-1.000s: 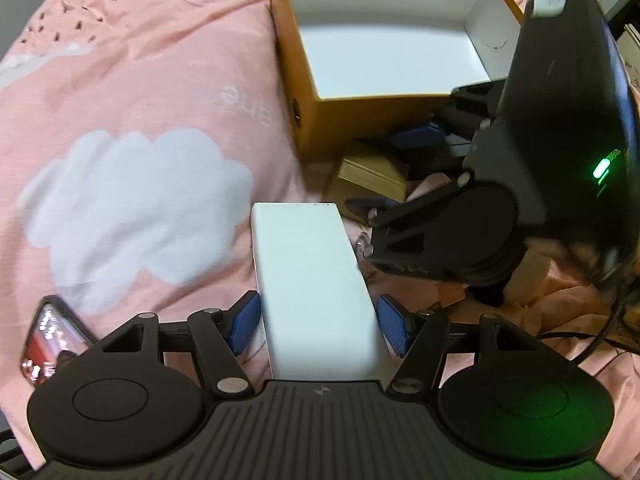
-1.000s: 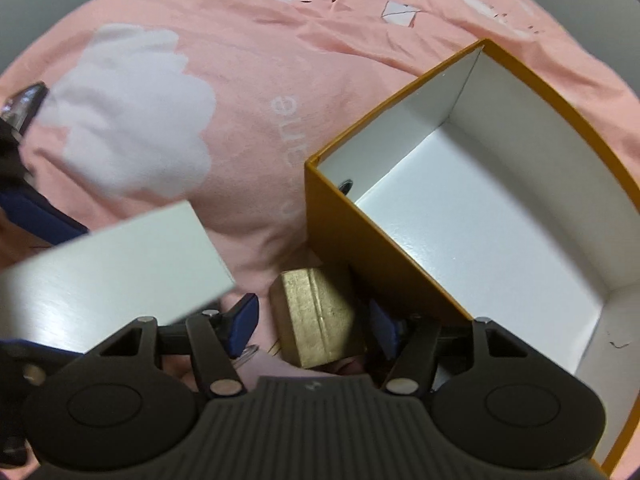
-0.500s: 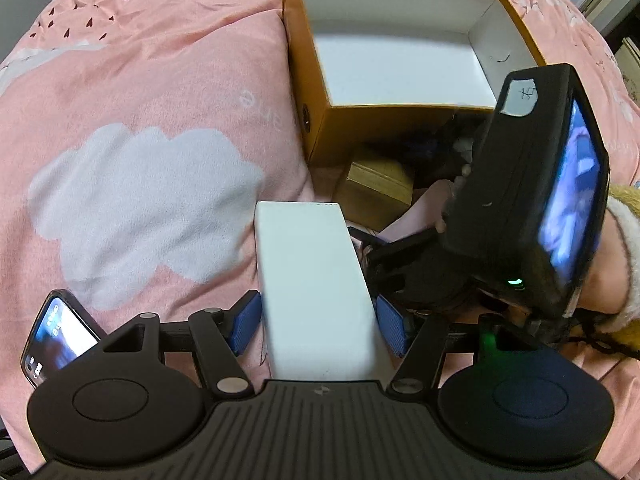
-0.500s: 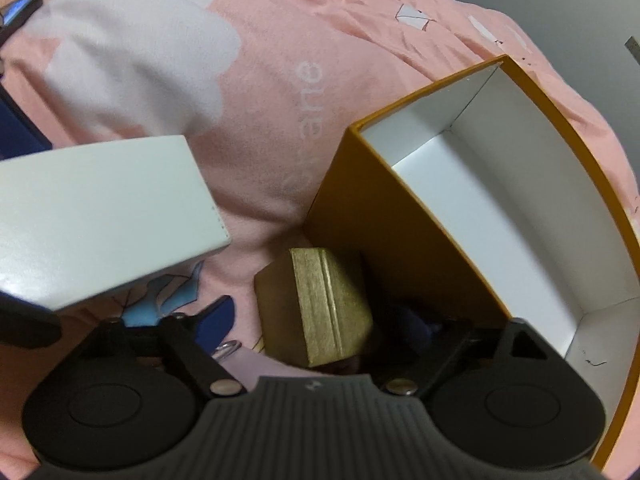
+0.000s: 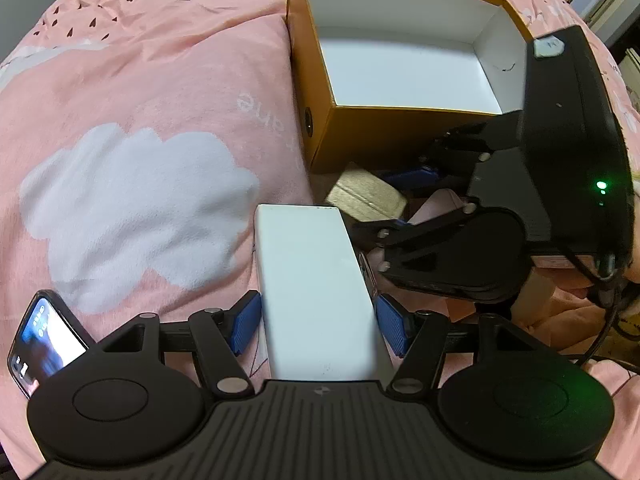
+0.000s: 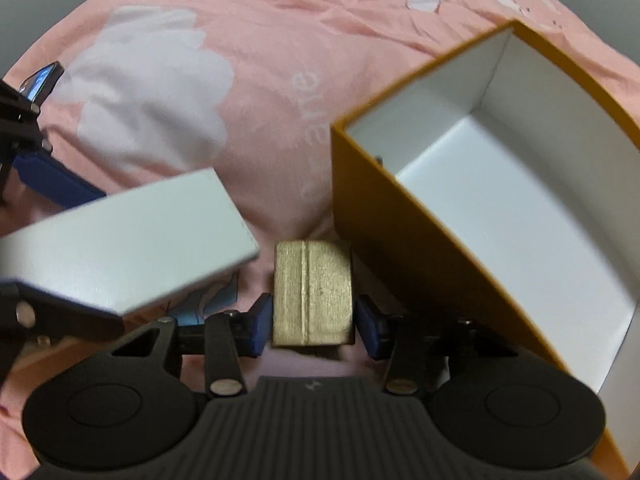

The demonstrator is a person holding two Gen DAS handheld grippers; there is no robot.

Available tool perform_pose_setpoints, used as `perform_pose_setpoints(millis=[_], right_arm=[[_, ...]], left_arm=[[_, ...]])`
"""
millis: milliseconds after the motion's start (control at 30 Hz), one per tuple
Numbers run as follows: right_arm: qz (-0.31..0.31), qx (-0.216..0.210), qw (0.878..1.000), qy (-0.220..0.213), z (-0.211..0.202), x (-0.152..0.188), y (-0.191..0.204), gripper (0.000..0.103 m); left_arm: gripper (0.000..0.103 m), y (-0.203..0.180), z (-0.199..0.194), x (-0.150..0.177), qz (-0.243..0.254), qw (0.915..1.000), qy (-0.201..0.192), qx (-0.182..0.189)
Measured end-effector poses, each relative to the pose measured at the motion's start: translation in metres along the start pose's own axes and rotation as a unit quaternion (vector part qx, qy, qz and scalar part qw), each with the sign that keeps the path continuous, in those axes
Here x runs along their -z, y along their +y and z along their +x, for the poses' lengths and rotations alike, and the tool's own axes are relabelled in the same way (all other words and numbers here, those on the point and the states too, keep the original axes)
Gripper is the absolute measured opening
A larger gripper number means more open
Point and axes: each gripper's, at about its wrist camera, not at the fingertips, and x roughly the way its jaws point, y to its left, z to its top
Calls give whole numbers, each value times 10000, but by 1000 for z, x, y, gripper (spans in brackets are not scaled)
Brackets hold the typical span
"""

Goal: Organize objects
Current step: 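Carry the white box and gold cube over the orange box with both tools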

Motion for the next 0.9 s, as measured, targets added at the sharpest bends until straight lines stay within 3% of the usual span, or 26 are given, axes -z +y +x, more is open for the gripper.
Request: perform_pose_setpoints(millis=[233,500,700,900], right_arm=[[60,46,10000,21,2,-2,2,46],[-69,224,9971,-724,-63,7,2,46],[379,106,9916,-1236,-116,17,-25,46],[728,617,9794,-1779,-150,16,-53,46]], left_arm=[[73,-8,-1,-2,0,9999,-145,-14],[72,-29,-27,0,37,9981,-586,187],[72,-29,-57,3,87,9933,-1077,398],[73,-46,-74,-37,367,9833,-1706,525]])
